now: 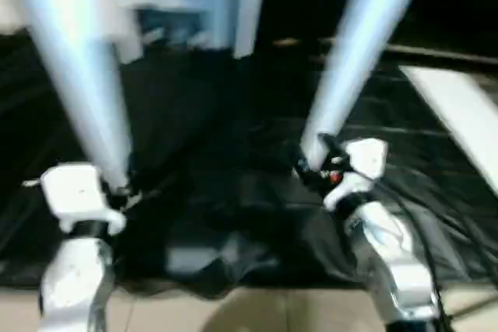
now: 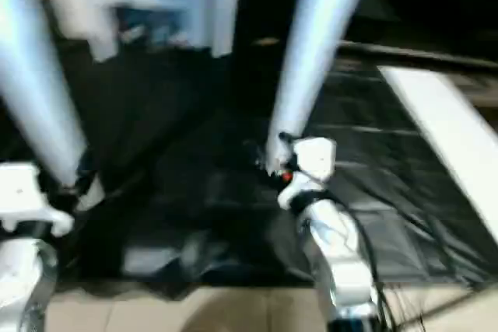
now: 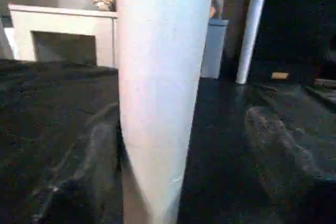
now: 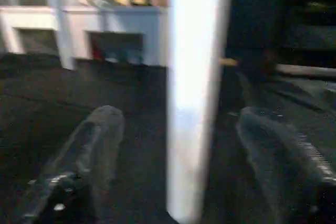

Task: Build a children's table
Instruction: Flip table

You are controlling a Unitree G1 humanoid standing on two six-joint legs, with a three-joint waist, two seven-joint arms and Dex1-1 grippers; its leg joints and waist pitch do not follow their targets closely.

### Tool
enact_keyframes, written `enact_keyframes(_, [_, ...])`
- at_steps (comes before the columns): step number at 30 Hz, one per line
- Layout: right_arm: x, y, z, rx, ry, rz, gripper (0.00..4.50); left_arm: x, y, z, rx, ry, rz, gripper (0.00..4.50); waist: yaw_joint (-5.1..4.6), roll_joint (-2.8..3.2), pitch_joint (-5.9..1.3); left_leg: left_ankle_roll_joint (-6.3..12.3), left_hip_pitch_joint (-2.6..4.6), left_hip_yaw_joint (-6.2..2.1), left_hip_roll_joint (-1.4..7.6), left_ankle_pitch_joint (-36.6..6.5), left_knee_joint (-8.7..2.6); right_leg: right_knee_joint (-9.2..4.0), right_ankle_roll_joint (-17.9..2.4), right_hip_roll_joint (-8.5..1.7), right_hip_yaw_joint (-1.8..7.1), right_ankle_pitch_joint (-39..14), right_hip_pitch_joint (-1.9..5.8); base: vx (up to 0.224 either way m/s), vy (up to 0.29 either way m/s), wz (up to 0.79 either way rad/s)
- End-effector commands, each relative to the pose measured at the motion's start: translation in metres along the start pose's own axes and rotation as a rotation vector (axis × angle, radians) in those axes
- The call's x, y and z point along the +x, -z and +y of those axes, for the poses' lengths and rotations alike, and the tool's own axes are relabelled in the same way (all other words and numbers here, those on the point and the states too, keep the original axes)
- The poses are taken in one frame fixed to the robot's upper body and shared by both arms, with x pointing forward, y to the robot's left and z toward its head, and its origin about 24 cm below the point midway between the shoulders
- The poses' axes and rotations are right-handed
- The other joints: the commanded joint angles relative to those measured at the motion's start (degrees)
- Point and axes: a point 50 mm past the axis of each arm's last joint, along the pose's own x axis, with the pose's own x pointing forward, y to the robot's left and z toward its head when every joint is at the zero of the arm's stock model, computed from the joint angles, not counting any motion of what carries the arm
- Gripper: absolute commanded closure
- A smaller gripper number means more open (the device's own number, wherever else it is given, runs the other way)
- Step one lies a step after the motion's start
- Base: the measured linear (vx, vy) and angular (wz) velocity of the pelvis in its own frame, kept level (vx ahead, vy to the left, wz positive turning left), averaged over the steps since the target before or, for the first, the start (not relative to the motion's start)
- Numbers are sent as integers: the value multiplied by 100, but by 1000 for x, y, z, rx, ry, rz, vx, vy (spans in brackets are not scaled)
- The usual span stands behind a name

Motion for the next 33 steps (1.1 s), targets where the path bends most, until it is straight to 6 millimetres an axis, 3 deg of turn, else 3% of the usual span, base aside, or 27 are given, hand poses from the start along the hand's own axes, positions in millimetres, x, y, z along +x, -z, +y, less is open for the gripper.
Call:
enact_keyframes(1, [10,-12,0,-7,7,-63,37,2,-3,0,22,25,-3,32,44,116,-248,656,-106,115,49,1457,-366,-324,-727,-104,69,1534,515,-102,-50,-4])
enact_keyframes(2, [12,-13,-1,-12,16,-70,22,3,-3,0,29,32,-2,23,16,128,-196,433,-148,137,87,1102,-439,-382,-880,-35,9,848,502,-102,-50,-4])
enact_keyframes(3, [13,-14,-2,-19,24,-73,22,4,-3,0,34,35,1,23,20,176,-162,339,-125,157,120,732,-481,-408,-947,-28,-12,414,465,-119,-35,1])
enact_keyframes(4, [17,-17,-6,-33,57,-86,10,7,-3,-1,38,44,8,13,-6,185,-71,105,-88,210,201,-613,-584,-520,-998,-3,-38,-980,373,-120,-33,12])
enact_keyframes(6, [22,-20,-10,-45,80,-88,2,11,-2,1,54,45,16,3,-15,185,-40,-72,-7,281,252,-1488,-615,-605,-879,19,-70,-1945,248,-116,-29,14])
enact_keyframes(8, [25,-21,-13,-41,104,-92,2,14,-1,5,76,31,32,3,-15,230,-38,-212,-23,288,263,-1704,-636,-627,-724,18,-79,-2238,227,-104,-20,12])
enact_keyframes(9, [27,-21,-14,-37,113,-92,2,15,0,6,85,23,38,3,-16,212,-33,-249,-48,288,261,-1716,-640,-643,-636,17,-88,-2321,225,-92,-24,8])
enact_keyframes(11, [40,-16,-15,7,60,-65,2,22,1,15,119,-1,54,3,3,246,-40,-299,-80,270,245,-1749,-643,-644,-542,10,-102,-2481,222,-74,-19,4])
enact_keyframes(14, [50,-11,-15,21,32,-27,2,27,-2,20,105,-16,42,3,-5,230,-59,-311,-120,256,236,-1693,-637,-652,-541,-3,-121,-2503,240,-63,-14,-2])
enact_keyframes(20, [87,-12,-29,39,50,7,2,36,-4,38,137,-26,60,3,16,259,-116,-290,-174,267,218,-1317,-611,-565,-837,-32,-133,-2164,269,0,0,0])
enact_keyframes(21, [93,-13,-32,45,57,15,2,35,-5,39,131,-25,58,3,44,269,-149,-259,-172,283,230,-1049,-587,-531,-944,-38,-120,-1789,269,0,0,0])
enact_keyframes(24, [106,-17,-34,45,37,35,2,27,-7,38,103,1,54,3,79,265,-146,-112,-204,338,256,-989,-574,-470,-1321,-19,-132,-1259,212,0,0,0])
enact_keyframes(25, [108,-17,-34,41,30,42,2,25,-7,38,102,7,54,3,79,280,-157,-91,-222,335,263,-896,-579,-452,-1373,-14,-141,-1106,240,0,0,0])
enact_keyframes(26, [111,-16,-32,48,-6,53,2,21,-8,36,83,36,50,3,100,240,-154,-37,-257,346,272,-610,-569,-425,-1435,-11,-147,-761,252,0,0,0])
enact_keyframes(27, [111,-16,-32,48,-7,54,2,21,-8,36,82,37,49,3,113,259,-177,43,-266,353,280,-326,-551,-386,-1546,-8,-152,-374,274,0,0,0])
enact_keyframes(28, [113,-16,-30,61,-55,66,2,15,-9,33,69,75,43,3,128,211,-173,111,-265,377,278,-179,-535,-386,-1588,2,-153,-210,261,0,0,0])
enact_keyframes(29, [114,-15,-27,79,-119,81,2,9,-9,32,57,117,36,3,161,220,-202,256,-267,387,294,72,-519,-322,-1731,-6,-161,136,280,0,0,0])
enact_keyframes(30, [114,-14,-24,85,-183,97,2,4,-9,31,51,154,36,3,175,221,-171,361,-242,442,318,55,-511,-337,-1840,21,-172,231,219,0,0,0])
enact_keyframes(31, [113,-11,-19,74,-282,113,2,-4,-9,31,39,207,37,3,156,133,-134,425,-284,450,354,-71,-540,-353,-1867,11,-182,116,251,0,0,0])
enact_keyframes(32, [111,-9,-17,64,-349,119,2,-10,-10,32,33,247,45,3,170,114,-130,439,-282,458,354,-145,-537,-354,-1866,-2,-178,17,257,0,0,0])
enact_keyframes(33, [109,-8,-16,57,-386,122,2,-14,-10,32,34,272,51,3,175,148,-118,447,-272,443,377,-213,-556,-358,-1856,-26,-174,-97,256,0,0,0])
